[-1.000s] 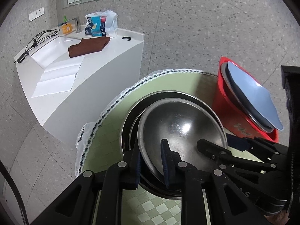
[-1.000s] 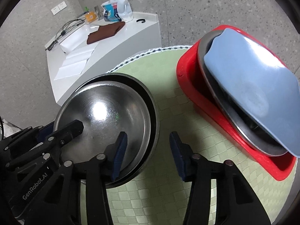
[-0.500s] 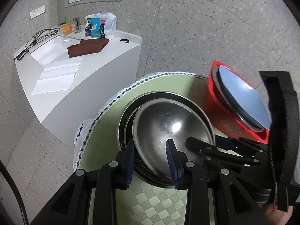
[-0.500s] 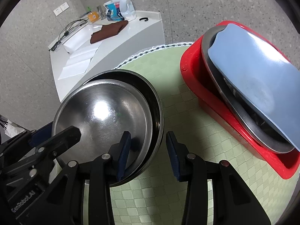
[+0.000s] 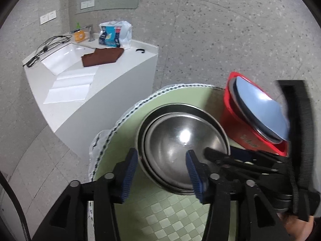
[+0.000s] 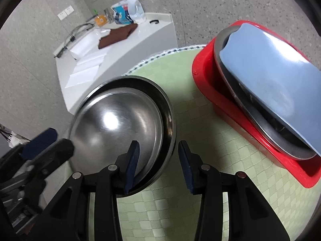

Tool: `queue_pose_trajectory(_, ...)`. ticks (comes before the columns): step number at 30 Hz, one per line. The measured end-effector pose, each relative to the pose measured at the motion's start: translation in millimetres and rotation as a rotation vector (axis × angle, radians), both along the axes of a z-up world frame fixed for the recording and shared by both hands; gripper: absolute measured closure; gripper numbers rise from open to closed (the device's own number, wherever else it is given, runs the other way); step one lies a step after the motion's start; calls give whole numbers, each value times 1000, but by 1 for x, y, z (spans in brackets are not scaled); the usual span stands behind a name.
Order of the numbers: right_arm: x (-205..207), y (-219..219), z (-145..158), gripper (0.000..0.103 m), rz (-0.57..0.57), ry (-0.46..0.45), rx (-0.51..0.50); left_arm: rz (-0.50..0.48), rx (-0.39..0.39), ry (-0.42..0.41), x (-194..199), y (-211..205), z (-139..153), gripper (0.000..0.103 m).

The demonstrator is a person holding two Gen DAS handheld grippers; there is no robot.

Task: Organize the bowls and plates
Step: 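Grasp the rim of the nested steel bowl stack with both grippers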

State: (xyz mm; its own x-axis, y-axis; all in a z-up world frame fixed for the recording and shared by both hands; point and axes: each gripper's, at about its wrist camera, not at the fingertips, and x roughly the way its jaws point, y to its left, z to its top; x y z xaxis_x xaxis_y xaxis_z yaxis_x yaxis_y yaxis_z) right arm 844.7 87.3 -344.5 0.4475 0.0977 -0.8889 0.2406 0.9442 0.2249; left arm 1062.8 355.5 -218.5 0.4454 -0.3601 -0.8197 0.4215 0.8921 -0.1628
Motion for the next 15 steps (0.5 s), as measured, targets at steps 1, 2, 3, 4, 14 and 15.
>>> queue_pose_trajectory(1, -3, -1, 5, 53, -9, -12, -2, 19, 2, -8, -2, 3, 2, 43)
queue_pose_trajectory(2, -6, -1, 11, 47, -15, -27, -8, 36, 4, -16, -3, 3, 3, 37)
queue_pose_trajectory(3, -10, -1, 15, 39, -18, -37, -12, 52, 3, -27, -6, 4, 5, 35)
queue_pose_trajectory(4, -13, -2, 19, 37, -24, -44, -23, 63, 0, -33, -8, 5, 6, 31)
queue_pose_trajectory(14, -32, -11, 25, 37, -69, -70, -13, 130, 18, -27, -21, -6, -14, 19)
queue_pose_trajectory(15, -31, -11, 24, 37, -71, -65, -14, 129, 18, -20, -20, -7, -17, 19)
